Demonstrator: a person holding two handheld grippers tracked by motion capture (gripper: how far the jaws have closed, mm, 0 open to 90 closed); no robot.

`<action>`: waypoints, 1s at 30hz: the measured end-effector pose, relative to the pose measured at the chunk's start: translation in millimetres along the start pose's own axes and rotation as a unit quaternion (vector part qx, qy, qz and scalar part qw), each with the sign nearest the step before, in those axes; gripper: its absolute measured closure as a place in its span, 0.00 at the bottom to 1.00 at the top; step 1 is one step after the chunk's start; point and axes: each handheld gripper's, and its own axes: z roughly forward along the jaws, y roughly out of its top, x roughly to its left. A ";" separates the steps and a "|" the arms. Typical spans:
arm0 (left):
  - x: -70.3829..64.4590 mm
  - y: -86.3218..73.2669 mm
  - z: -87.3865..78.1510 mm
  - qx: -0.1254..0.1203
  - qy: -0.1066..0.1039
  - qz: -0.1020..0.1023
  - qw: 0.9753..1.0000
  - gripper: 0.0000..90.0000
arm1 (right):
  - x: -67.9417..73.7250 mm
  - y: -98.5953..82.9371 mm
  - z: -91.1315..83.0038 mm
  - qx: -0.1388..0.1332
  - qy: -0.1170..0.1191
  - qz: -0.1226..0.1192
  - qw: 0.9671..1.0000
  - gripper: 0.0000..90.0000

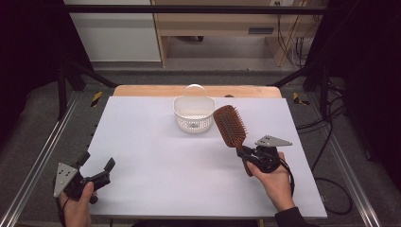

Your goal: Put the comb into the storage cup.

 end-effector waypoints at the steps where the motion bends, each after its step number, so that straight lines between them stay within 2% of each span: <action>1: 0.0 0.0 0.0 0.000 0.000 0.000 1.000 0.03 | -1.9 -1.5 0.3 -0.006 0.003 0.004 1.000 0.81; 4: -5.9 1.1 4.1 0.003 -0.007 0.002 1.000 0.03 | -6.0 -4.5 0.4 -0.017 0.009 0.008 1.000 0.81; 5: -10.5 3.0 6.7 0.006 -0.011 0.010 1.000 0.03 | -8.8 -6.1 0.6 -0.022 0.011 0.004 1.000 0.81; 7: -13.3 4.2 7.8 0.004 -0.015 0.009 1.000 0.03 | -10.9 -6.9 0.5 -0.028 0.012 0.000 1.000 0.81; 9: -21.3 10.2 11.0 0.006 -0.029 0.019 0.999 0.03 | -12.1 -7.2 0.7 -0.037 0.015 -0.003 0.999 0.81; 11: -27.8 16.1 12.8 0.004 -0.043 0.017 0.999 0.03 | -11.9 -7.1 1.1 -0.044 0.017 -0.009 0.999 0.81; 13: -31.5 19.6 13.5 -0.001 -0.048 0.012 0.999 0.03 | -11.4 -7.1 1.9 -0.049 0.018 -0.010 0.999 0.81; 14: -39.9 26.9 15.4 -0.007 -0.063 0.004 0.998 0.03 | -7.7 -6.6 4.0 -0.058 0.020 -0.015 0.998 0.81; 16: -45.1 30.5 16.8 -0.010 -0.070 0.001 0.998 0.03 | -5.9 -6.0 4.6 -0.059 0.021 -0.016 0.998 0.81; 17: -56.5 36.8 21.7 -0.007 -0.086 0.001 0.996 0.03 | -0.6 -4.0 6.3 -0.068 0.024 -0.022 0.997 0.81; 19: -68.7 40.9 28.7 -0.002 -0.105 -0.003 0.994 0.03 | 5.0 -1.9 8.2 -0.076 0.028 -0.028 0.996 0.81; 20: -68.7 40.9 28.7 -0.002 -0.105 -0.003 0.994 0.03 | 7.7 -0.9 9.4 -0.080 0.028 -0.033 0.996 0.81; 23: -90.1 46.8 38.3 0.020 -0.136 -0.027 0.990 0.05 | 13.5 1.1 11.3 -0.089 0.035 -0.037 0.995 0.81; 24: -107.1 52.3 43.5 0.021 -0.166 -0.024 0.986 0.06 | 21.5 4.4 12.6 -0.101 0.041 -0.051 0.993 0.81; 25: -107.1 52.3 43.5 0.021 -0.166 -0.024 0.986 0.06 | 21.5 4.4 12.6 -0.101 0.041 -0.051 0.993 0.81; 26: -123.5 60.4 50.8 0.022 -0.189 -0.019 0.982 0.06 | 28.8 8.7 13.9 -0.111 0.049 -0.063 0.991 0.81; 27: -130.7 65.2 55.2 0.020 -0.203 -0.020 0.979 0.05 | 31.5 10.3 14.7 -0.114 0.052 -0.066 0.990 0.81; 29: -142.0 75.1 65.3 0.020 -0.221 -0.025 0.975 0.05 | 38.5 14.4 17.4 -0.118 0.058 -0.079 0.988 0.81; 30: -146.8 79.9 69.9 0.020 -0.227 -0.025 0.973 0.05 | 41.7 15.8 19.2 -0.120 0.061 -0.083 0.987 0.81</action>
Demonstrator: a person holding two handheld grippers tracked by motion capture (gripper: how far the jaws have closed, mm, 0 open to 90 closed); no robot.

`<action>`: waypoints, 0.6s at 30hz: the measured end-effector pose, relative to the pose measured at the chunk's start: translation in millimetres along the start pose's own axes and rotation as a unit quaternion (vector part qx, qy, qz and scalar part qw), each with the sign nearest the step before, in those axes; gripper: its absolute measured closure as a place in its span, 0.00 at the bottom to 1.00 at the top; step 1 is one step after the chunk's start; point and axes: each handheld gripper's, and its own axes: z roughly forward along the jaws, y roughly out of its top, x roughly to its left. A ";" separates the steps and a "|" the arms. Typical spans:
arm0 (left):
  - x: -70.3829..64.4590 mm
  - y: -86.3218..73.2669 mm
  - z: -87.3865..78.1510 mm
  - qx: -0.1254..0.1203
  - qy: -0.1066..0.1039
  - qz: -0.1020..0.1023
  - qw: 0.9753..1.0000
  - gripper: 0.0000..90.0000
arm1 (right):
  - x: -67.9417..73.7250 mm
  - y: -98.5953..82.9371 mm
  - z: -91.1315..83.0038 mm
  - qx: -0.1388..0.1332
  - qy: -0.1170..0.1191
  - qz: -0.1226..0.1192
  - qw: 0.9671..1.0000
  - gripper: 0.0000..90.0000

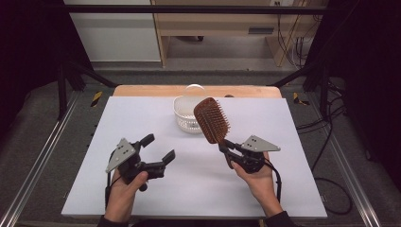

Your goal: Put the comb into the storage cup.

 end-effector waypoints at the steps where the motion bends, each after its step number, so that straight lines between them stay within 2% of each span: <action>1: 0.0 0.0 0.0 0.000 0.000 0.000 1.000 0.05 | 0.0 0.0 0.0 0.000 0.000 0.000 1.000 0.81; 2: -3.6 8.2 9.9 0.006 -0.001 0.015 1.000 0.05 | 4.1 1.9 5.3 -0.006 0.009 -0.001 1.000 0.81; 8: -5.0 22.7 23.6 0.007 0.010 0.032 0.999 0.03 | 14.0 6.4 18.5 -0.010 0.021 -0.017 1.000 0.81; 14: -3.9 30.1 32.5 0.002 0.008 0.021 1.000 0.04 | 18.8 6.4 24.5 -0.017 0.026 -0.018 0.999 0.81; 15: -4.6 31.5 35.8 0.004 0.007 0.015 1.000 0.04 | 20.9 5.9 25.4 -0.019 0.028 -0.019 0.999 0.81; 18: -4.5 32.2 40.3 0.011 0.005 0.013 1.000 0.04 | 24.4 5.2 26.1 -0.022 0.030 -0.021 0.999 0.81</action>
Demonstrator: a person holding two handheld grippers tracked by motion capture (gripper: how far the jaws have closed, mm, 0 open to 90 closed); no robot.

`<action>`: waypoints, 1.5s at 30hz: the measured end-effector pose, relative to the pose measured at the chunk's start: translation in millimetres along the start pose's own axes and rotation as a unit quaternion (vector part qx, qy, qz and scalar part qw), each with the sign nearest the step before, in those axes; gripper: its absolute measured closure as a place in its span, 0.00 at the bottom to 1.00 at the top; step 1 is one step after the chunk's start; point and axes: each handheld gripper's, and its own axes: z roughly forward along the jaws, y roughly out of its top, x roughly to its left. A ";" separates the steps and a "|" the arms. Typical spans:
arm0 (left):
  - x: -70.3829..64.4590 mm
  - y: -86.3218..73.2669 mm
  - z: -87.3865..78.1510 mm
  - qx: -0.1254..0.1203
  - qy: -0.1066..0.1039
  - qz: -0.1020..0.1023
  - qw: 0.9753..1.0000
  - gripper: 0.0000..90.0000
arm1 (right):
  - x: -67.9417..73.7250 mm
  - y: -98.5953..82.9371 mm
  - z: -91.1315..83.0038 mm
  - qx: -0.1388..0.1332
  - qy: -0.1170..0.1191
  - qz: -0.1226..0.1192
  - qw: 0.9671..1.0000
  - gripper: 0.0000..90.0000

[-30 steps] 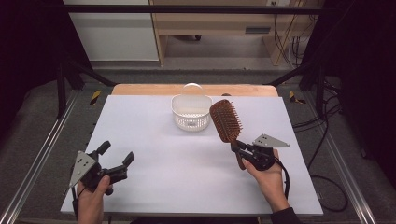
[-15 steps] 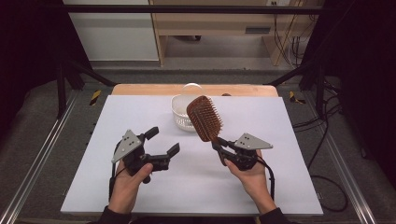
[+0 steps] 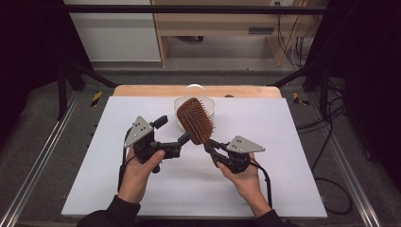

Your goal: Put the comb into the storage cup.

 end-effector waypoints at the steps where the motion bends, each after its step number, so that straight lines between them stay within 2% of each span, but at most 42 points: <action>1: 0.0 0.0 0.0 0.000 0.000 0.000 1.000 0.04 | 0.0 0.0 0.0 0.000 0.000 0.000 1.000 0.81; 5: -1.0 0.3 2.7 0.002 0.003 0.001 1.000 0.04 | 4.4 -2.4 0.0 -0.001 0.004 -0.002 1.000 0.81; 6: -0.8 1.0 4.2 0.000 -0.002 -0.008 1.000 0.04 | 5.3 -2.6 0.5 -0.001 0.004 -0.001 1.000 0.81; 10: 1.8 -0.5 6.5 0.002 -0.001 -0.023 1.000 0.04 | 7.8 -2.9 2.3 -0.002 0.004 -0.005 1.000 0.81; 15: 0.3 -2.8 5.1 0.005 0.007 -0.023 1.000 0.04 | 11.1 -4.7 2.7 -0.001 0.003 -0.012 1.000 0.81; 17: 0.3 -3.1 4.6 0.001 0.005 -0.036 0.999 0.05 | 13.6 -5.6 2.8 -0.002 0.003 -0.015 1.000 0.81; 18: 1.1 -3.0 4.4 -0.004 0.004 -0.051 0.999 0.07 | 17.3 -6.3 3.1 0.000 0.002 -0.023 1.000 0.81; 23: 1.8 -2.7 5.4 0.000 0.010 -0.055 0.998 0.08 | 22.6 -10.1 5.9 0.003 0.007 -0.024 1.000 0.81; 25: 2.6 -2.8 5.5 -0.004 0.013 -0.060 0.998 0.12 | 24.7 -12.0 8.4 0.004 0.008 -0.025 1.000 0.81; 26: 3.2 -3.1 6.0 -0.007 0.016 -0.066 0.998 0.12 | 24.7 -12.0 8.4 0.004 0.008 -0.025 1.000 0.81; 28: 5.0 -5.4 7.9 -0.002 0.022 -0.082 0.996 0.22 | 26.6 -12.8 9.5 0.006 0.008 -0.029 1.000 0.81; 33: 3.9 -8.7 10.8 0.004 0.010 -0.097 0.995 0.28 | 27.5 -11.9 9.0 0.000 0.007 -0.031 1.000 0.81; 34: 3.3 -9.7 10.8 0.004 0.012 -0.108 0.994 0.30 | 27.8 -11.9 9.1 -0.001 0.008 -0.029 1.000 0.81; 35: 3.3 -9.7 10.8 0.004 0.012 -0.108 0.994 0.30 | 27.8 -11.9 9.1 -0.001 0.008 -0.029 1.000 0.81; 36: 3.7 -10.5 10.5 -0.001 0.014 -0.126 0.992 0.30 | 28.6 -12.2 9.5 0.001 0.008 -0.031 0.999 0.81; 41: 5.5 -10.2 9.3 -0.006 0.013 -0.135 0.991 0.35 | 29.6 -12.3 10.3 0.000 0.010 -0.034 0.999 0.81; 42: 6.1 -10.1 10.1 -0.009 0.009 -0.142 0.990 0.36 | 30.1 -12.3 11.1 0.001 0.010 -0.035 0.999 0.81; 43: 6.1 -10.1 10.1 -0.009 0.009 -0.142 0.990 0.39 | 30.1 -12.3 11.1 0.001 0.010 -0.035 0.999 0.81; 44: 6.8 -9.9 10.4 -0.010 0.001 -0.153 0.988 0.44 | 30.9 -12.9 12.0 0.002 0.012 -0.033 0.999 0.81; 45: 6.8 -9.9 10.4 -0.010 0.001 -0.153 0.988 0.44 | 30.9 -12.9 12.0 0.002 0.012 -0.033 0.999 0.81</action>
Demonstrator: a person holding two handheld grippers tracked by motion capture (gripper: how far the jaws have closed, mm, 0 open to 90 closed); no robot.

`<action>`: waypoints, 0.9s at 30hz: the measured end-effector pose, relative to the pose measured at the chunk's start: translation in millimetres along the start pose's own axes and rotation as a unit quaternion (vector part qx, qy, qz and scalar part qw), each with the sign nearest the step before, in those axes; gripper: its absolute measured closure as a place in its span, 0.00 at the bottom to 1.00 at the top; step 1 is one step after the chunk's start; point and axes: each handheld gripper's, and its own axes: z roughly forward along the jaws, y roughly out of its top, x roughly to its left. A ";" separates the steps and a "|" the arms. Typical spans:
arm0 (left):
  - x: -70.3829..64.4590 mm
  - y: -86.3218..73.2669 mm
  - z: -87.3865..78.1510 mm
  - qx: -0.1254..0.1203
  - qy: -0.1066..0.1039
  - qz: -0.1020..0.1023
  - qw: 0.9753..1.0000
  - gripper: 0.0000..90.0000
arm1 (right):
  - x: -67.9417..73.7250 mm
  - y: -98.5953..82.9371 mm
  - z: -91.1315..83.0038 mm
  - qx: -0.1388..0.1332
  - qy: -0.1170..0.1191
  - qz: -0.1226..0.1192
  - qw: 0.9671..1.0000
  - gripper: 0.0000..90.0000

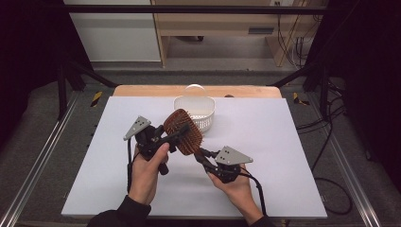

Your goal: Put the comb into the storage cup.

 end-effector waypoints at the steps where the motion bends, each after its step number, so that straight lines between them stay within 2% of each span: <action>1: 0.0 0.2 -0.3 -0.001 0.003 -0.004 1.000 0.46 | 0.8 -0.3 0.1 -0.001 0.001 0.001 1.000 0.81; 6: -1.9 -0.6 -0.4 -0.003 0.006 -0.014 1.000 0.49 | 1.4 -0.6 0.6 0.000 0.000 0.000 1.000 0.81; 11: -7.8 0.6 0.1 -0.001 0.005 -0.002 1.000 0.55 | 1.6 -2.6 3.0 0.000 0.002 0.010 1.000 0.81; 19: -6.9 2.7 1.5 0.000 -0.004 -0.010 1.000 0.57 | -0.2 -2.2 4.2 -0.002 0.009 0.018 1.000 0.81; 26: -11.4 5.2 5.7 0.005 -0.009 0.001 1.000 0.57 | -3.5 -1.6 3.3 -0.003 0.015 0.028 0.999 0.80; 27: -11.9 5.4 6.4 0.004 -0.009 0.003 1.000 0.57 | -5.6 -1.2 2.8 -0.004 0.013 0.033 0.999 0.77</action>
